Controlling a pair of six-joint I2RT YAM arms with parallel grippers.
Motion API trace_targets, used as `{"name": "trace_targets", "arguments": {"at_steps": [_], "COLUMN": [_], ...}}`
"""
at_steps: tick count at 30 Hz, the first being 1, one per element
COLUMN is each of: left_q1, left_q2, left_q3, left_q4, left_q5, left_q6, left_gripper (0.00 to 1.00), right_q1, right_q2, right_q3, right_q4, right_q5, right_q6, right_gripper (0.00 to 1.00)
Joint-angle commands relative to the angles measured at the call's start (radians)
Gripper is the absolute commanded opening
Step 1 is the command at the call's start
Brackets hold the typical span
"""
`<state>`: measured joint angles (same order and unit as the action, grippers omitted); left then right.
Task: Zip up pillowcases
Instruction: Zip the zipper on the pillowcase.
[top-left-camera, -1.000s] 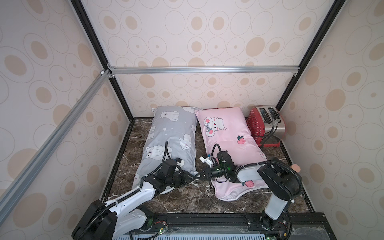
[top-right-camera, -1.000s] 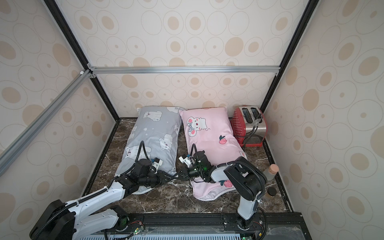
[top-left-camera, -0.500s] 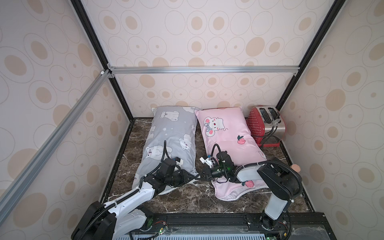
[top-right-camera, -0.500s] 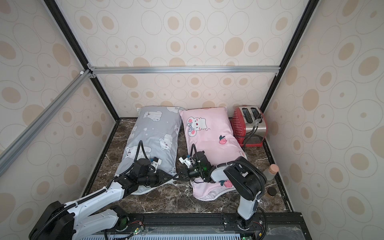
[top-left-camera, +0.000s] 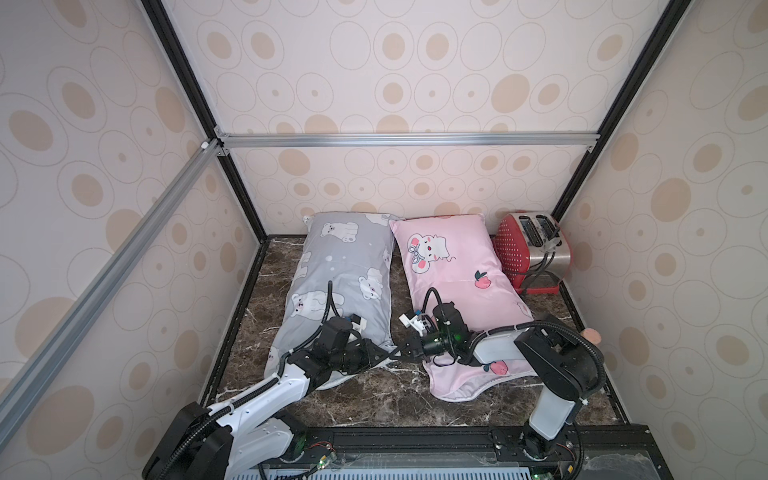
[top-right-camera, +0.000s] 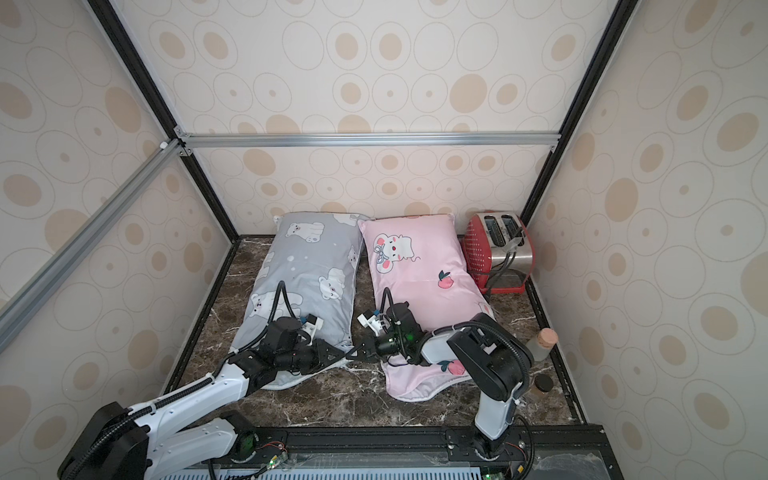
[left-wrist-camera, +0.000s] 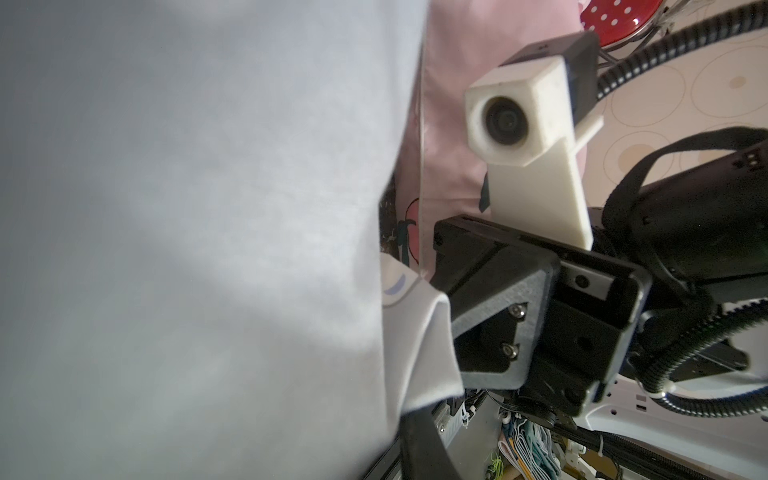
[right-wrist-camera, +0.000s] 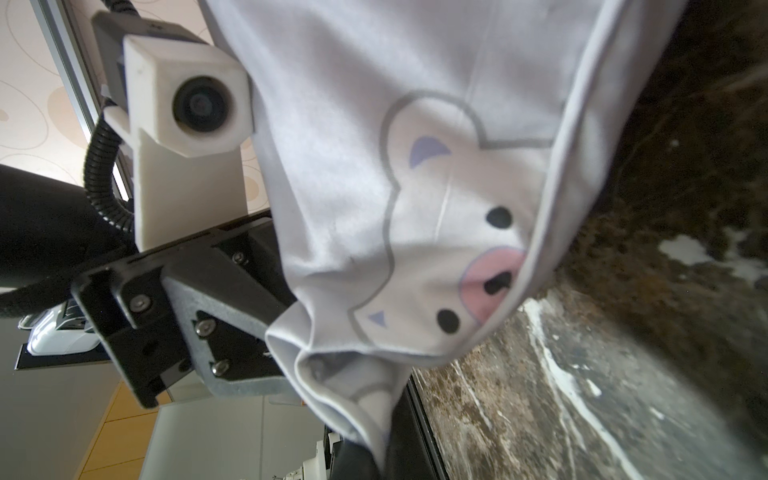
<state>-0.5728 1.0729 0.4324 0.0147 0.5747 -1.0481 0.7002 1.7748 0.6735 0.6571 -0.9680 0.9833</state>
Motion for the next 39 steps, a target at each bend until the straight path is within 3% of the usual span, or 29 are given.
{"name": "trace_targets", "arguments": {"at_steps": [1,8,18,23,29,39], "left_q1": [0.007,0.007,0.008,0.007,0.008,0.028], "left_q2": [0.008,0.022,0.029,0.015,-0.04,-0.103], "left_q3": [0.019,0.023,0.034,0.051,0.08,0.096], "left_q4": [0.023,0.021,-0.001,-0.087,-0.259,-0.438], "left_q5": [-0.003,0.002,-0.008,-0.042,-0.185,-0.318], "left_q6": [-0.007,0.003,0.019,0.057,0.111,0.155], "left_gripper": [0.16,0.16,0.02,0.0,0.0,0.0], "right_q1": [0.0,0.001,0.001,0.002,0.001,-0.004], "right_q2": [0.009,0.01,0.014,-0.007,-0.095,-0.21], "right_q3": [0.012,0.011,0.015,0.014,0.05,0.144], "right_q4": [-0.027,-0.005,0.005,0.0,-0.185,-0.439], "right_q5": [0.009,0.008,0.008,0.017,0.059,0.115], "right_q6": [0.018,0.034,0.04,0.049,-0.041,-0.167], "right_gripper": [0.03,0.03,0.03,0.03,0.01,0.0]}}
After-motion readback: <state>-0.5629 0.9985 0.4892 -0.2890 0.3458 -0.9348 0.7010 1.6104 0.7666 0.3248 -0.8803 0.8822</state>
